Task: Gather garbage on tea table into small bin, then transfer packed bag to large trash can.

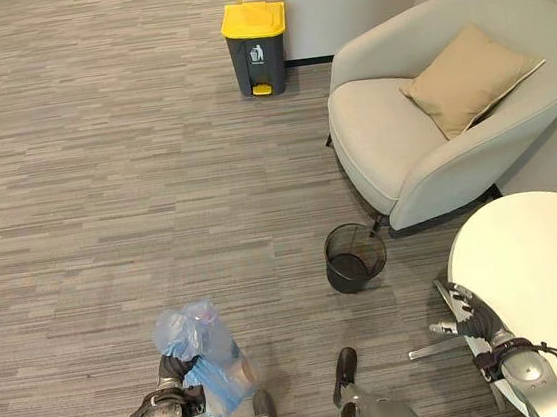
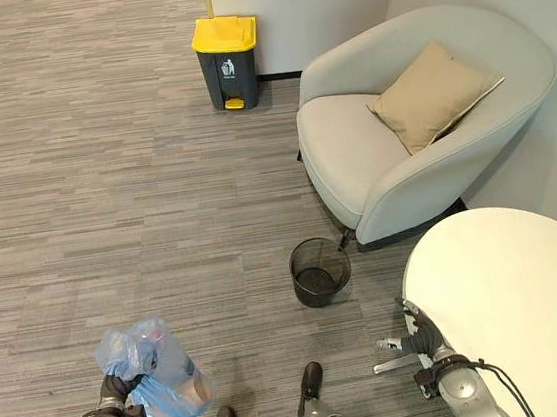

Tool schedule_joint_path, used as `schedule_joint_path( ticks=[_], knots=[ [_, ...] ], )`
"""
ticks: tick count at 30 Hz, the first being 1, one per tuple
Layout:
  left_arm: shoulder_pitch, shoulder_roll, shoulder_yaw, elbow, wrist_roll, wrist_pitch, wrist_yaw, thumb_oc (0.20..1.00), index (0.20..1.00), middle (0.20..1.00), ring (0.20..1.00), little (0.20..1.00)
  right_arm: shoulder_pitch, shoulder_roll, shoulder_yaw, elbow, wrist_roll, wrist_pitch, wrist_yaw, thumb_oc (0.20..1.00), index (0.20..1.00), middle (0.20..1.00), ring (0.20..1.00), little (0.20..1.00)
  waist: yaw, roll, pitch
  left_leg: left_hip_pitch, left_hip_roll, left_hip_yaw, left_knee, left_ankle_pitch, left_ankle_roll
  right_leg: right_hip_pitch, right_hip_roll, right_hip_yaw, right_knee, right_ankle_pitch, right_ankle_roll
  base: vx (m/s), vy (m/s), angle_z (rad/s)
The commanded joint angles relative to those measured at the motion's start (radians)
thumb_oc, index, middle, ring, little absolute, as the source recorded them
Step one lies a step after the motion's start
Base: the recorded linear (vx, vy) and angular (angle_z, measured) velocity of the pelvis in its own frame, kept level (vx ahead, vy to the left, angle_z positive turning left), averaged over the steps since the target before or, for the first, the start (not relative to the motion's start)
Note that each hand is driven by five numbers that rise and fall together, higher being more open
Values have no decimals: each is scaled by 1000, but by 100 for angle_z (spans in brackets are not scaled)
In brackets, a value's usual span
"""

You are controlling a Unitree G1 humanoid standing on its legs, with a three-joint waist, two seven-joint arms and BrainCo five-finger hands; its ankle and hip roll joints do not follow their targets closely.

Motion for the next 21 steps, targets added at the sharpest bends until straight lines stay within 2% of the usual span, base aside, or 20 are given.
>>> schedule_joint_path(
  ticks=[1, 2, 3, 4, 5, 6, 7, 12, 17, 19, 20, 21],
  knots=[
    [14, 76, 22, -28, 8, -57, 7, 200, 200, 200, 200, 200, -1, 20, 15, 10, 31, -23, -36, 1000, 1000, 1000, 1000, 1000, -9, -39, -66, -61, -70, -22, 94, -93, -19, 185, -84, 27, -54, -135, 113, 35, 283, 43],
    [12, 78, 21, -30, 12, -56, 6, 200, 200, 200, 200, 200, -6, 28, 16, 11, 36, -22, -34, 1000, 1000, 1000, 1000, 1000, -7, -44, -64, -72, -81, -15, 88, -74, -4, 169, -96, 22, -42, -122, 109, 94, 268, 9],
    [11, 84, 23, -35, 16, -54, 4, 200, 200, 200, 200, 200, -14, 34, 19, 15, 38, -22, -34, 1000, 1000, 1000, 1000, 1000, -3, -41, -67, -62, -90, -31, 82, -101, -1, 165, -103, 38, -13, -142, 120, 61, 336, -40],
    [-2, 101, 24, -45, 25, -54, 10, 200, 200, 200, 200, 200, -35, 53, 28, 14, 48, -23, -36, 1000, 1000, 1000, 1000, 1000, 4, -41, -55, -60, -117, -29, 57, -85, 28, 111, -136, 50, 92, -135, 126, 163, 316, -35],
    [-11, 112, 20, -47, 31, -54, 11, 200, 200, 200, 200, 200, -39, 61, 30, 14, 53, -25, -35, 1000, 1000, 1000, 1000, 1000, 0, -45, -50, -55, -128, -44, 51, -87, 32, 85, -128, 85, 138, -139, 126, 135, 311, -19],
    [-18, 120, 19, -51, 31, -56, 12, 200, 200, 200, 200, 200, -40, 65, 29, 11, 65, -26, -35, 1000, 1000, 1000, 1000, 1000, -13, -42, -40, -40, -149, -75, 41, -96, 42, 35, -85, 172, 175, -140, 124, 280, 199, 28],
    [-28, 120, 12, -49, 31, -58, 12, 200, 200, 200, 200, 200, -52, 62, 30, 9, 81, -29, -39, 1000, 1000, 1000, 1000, 1000, -24, -30, -30, -14, -172, -106, 20, -105, 56, -34, -44, 221, 170, -116, 110, 287, 170, 50],
    [-35, 110, 3, -39, 32, -50, 4, 200, 200, 200, 200, 200, -44, 58, 26, 10, 90, -26, -38, 1000, 1000, 1000, 1000, 1000, -50, -21, -14, 53, -210, -167, 5, -147, 68, -124, -20, 247, 113, -54, 123, 250, 38, 34],
    [-48, 98, -11, -26, 40, -50, 5, 200, 200, 200, 200, 200, -25, 57, 24, 9, 83, -27, -39, 1000, 1000, 1000, 1000, 1000, -85, -12, -11, 124, -225, -238, 17, -199, 49, -186, -22, 241, 58, -8, 140, 314, -70, 61],
    [-39, 98, -16, -28, 52, -50, -3, 200, 200, 200, 200, 200, -6, 57, 14, -3, 87, -28, -36, 1000, 1000, 1000, 1000, 1000, -94, -15, -25, 149, -226, -259, 25, -226, 39, -156, -31, 242, 47, -9, 132, 342, -148, 77],
    [-34, 97, -16, -26, 55, -50, -3, 200, 200, 200, 200, 200, 2, 55, 11, -3, 90, -33, -34, 1000, 1000, 1000, 1000, 1000, -100, -10, -37, 163, -216, -266, 35, -237, 25, -151, -30, 242, 59, -14, 124, 508, -282, 108],
    [-17, 89, -12, -30, 50, -48, -7, 200, 200, 200, 200, 200, 15, 50, 4, -10, 91, -34, -31, 1000, 1000, 1000, 1000, 1000, -108, 2, -57, 166, -179, -259, 82, -221, -13, -128, -29, 220, 71, -28, 110, 473, -295, 105]
  ],
)
